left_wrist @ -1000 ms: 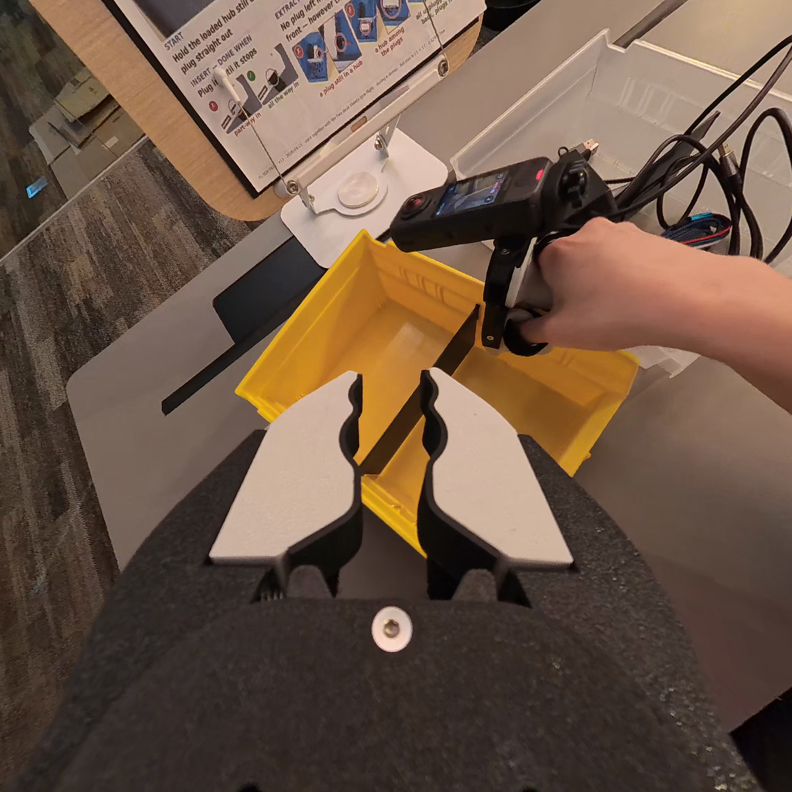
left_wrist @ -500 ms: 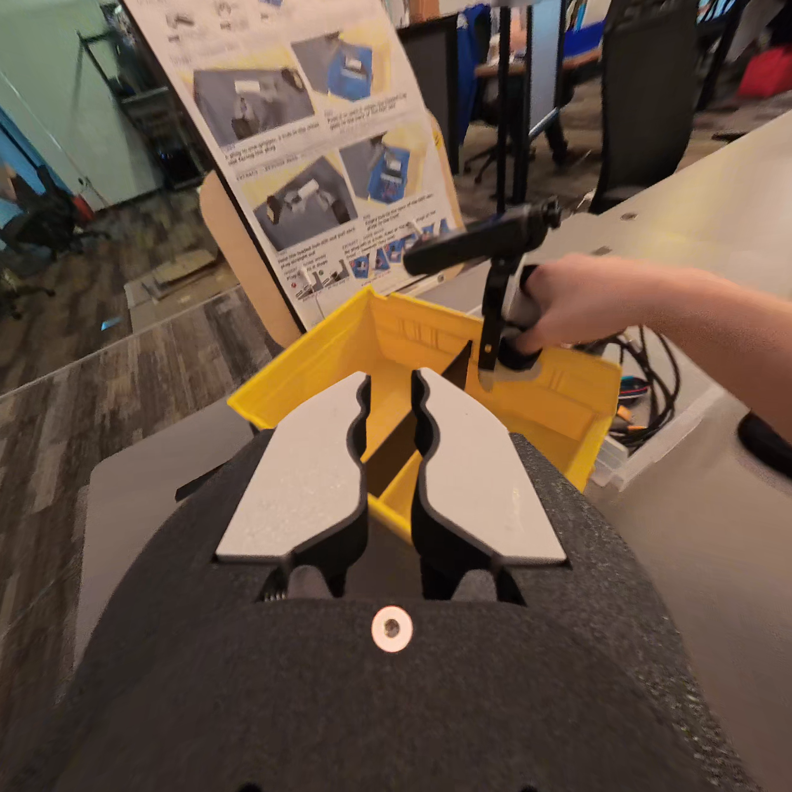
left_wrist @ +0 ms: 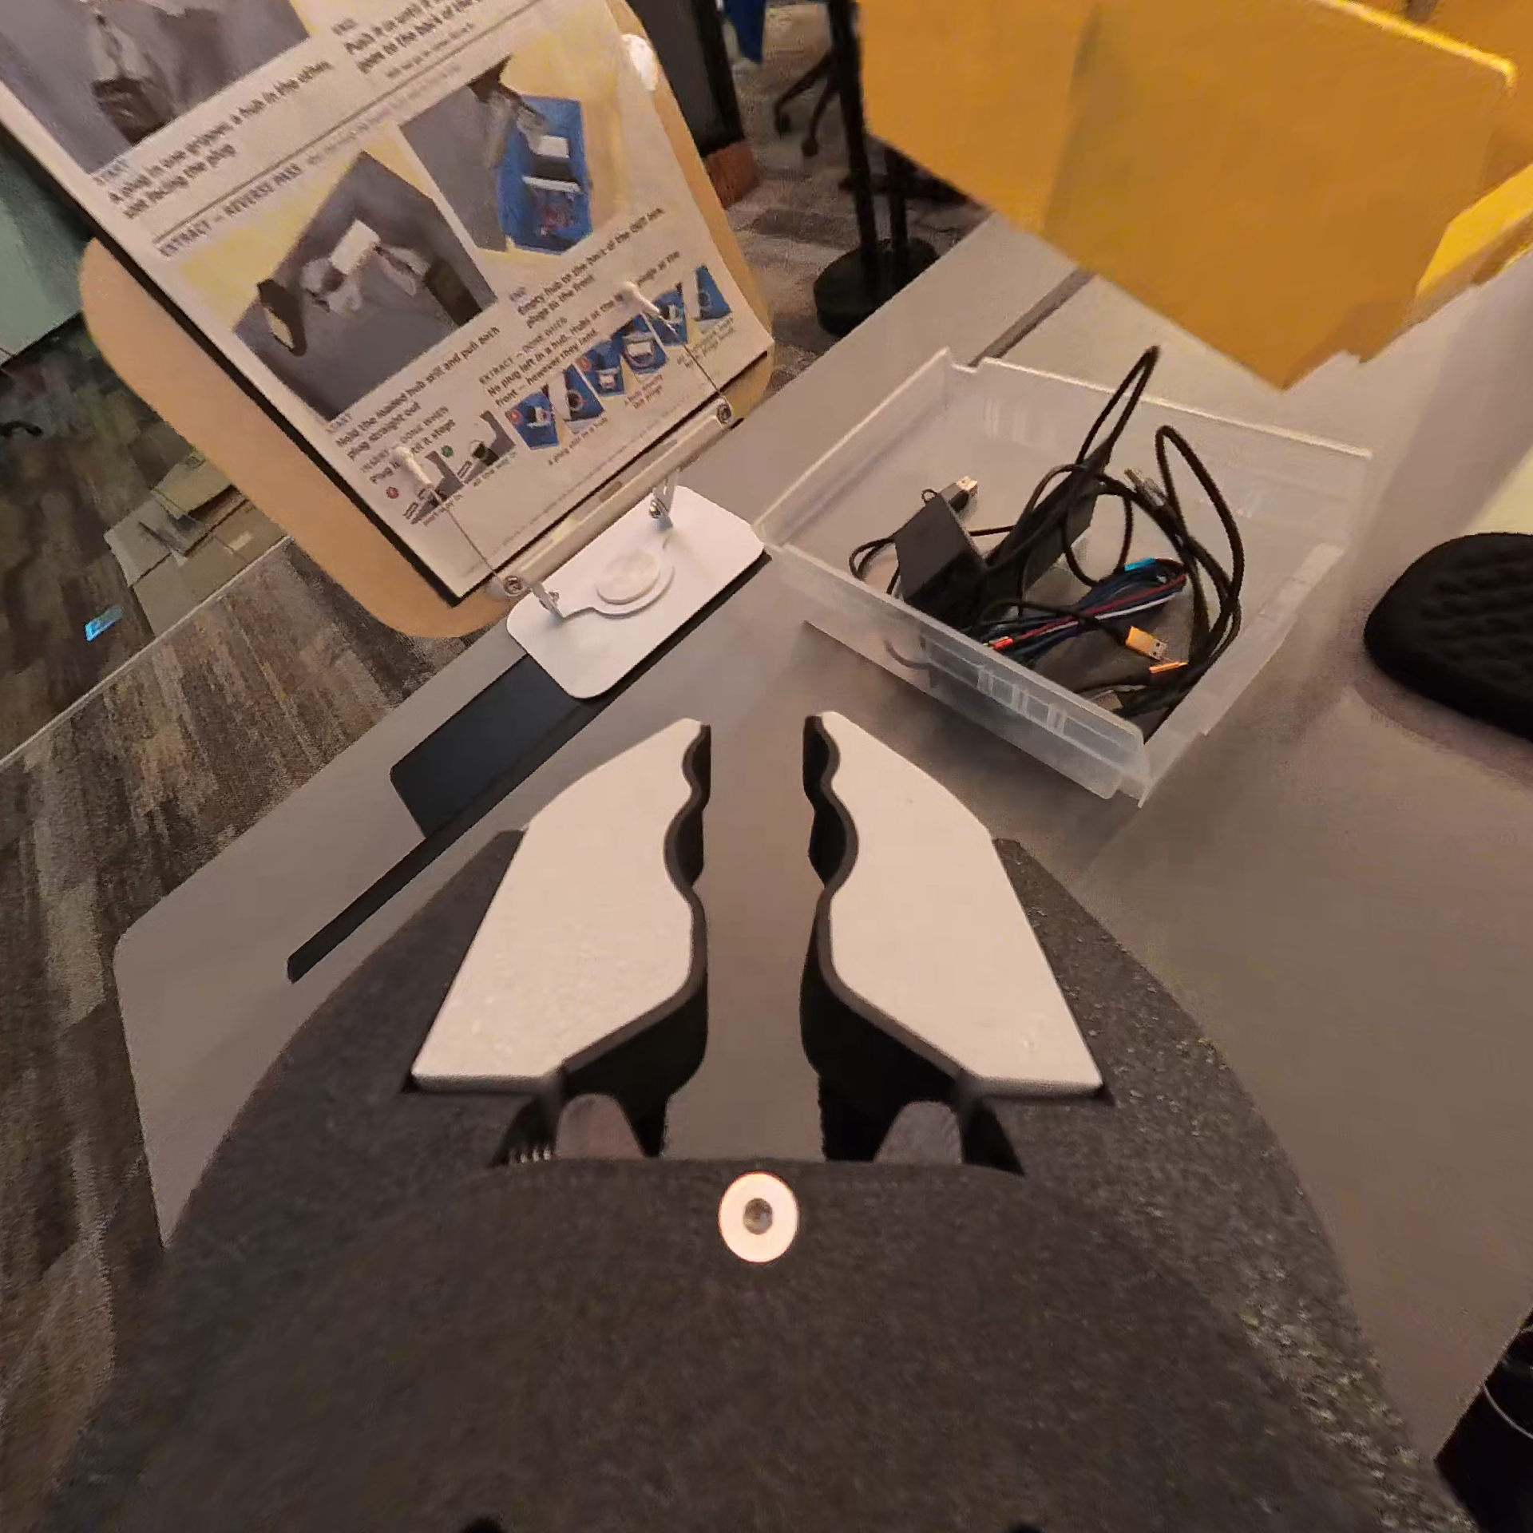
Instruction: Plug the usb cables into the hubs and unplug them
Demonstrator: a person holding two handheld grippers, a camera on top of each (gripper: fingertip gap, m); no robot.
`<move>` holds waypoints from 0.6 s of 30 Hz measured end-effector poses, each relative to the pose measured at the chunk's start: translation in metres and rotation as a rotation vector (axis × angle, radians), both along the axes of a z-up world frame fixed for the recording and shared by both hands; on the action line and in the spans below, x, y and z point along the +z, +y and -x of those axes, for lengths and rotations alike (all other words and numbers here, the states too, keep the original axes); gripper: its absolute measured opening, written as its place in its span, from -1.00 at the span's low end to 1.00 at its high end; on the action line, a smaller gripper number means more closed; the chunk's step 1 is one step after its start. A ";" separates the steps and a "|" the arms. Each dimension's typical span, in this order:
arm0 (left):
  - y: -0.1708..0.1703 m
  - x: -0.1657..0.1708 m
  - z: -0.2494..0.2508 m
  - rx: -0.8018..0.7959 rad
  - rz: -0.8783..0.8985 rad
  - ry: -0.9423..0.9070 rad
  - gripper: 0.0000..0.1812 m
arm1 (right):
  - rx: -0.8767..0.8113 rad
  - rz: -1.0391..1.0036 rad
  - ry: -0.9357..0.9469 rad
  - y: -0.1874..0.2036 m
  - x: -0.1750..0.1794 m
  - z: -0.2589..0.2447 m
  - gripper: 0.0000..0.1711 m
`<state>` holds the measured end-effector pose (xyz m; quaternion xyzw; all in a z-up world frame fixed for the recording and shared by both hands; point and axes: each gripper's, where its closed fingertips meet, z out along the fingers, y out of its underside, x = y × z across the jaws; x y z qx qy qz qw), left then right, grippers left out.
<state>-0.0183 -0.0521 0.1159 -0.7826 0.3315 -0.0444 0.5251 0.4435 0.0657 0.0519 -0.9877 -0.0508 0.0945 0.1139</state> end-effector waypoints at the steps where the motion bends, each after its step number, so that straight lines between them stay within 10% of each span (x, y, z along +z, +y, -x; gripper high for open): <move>1: 0.000 -0.001 -0.004 -0.010 0.000 0.005 -0.77 | -0.041 0.015 0.000 -0.006 -0.009 -0.023 -0.95; 9: 0.013 -0.006 0.011 0.042 0.036 -0.013 -0.77 | -0.267 0.049 -0.098 -0.035 -0.106 -0.146 -0.95; 18: 0.032 -0.025 0.038 0.165 0.110 0.017 -0.77 | -0.220 0.204 -0.010 -0.041 -0.178 -0.131 -0.95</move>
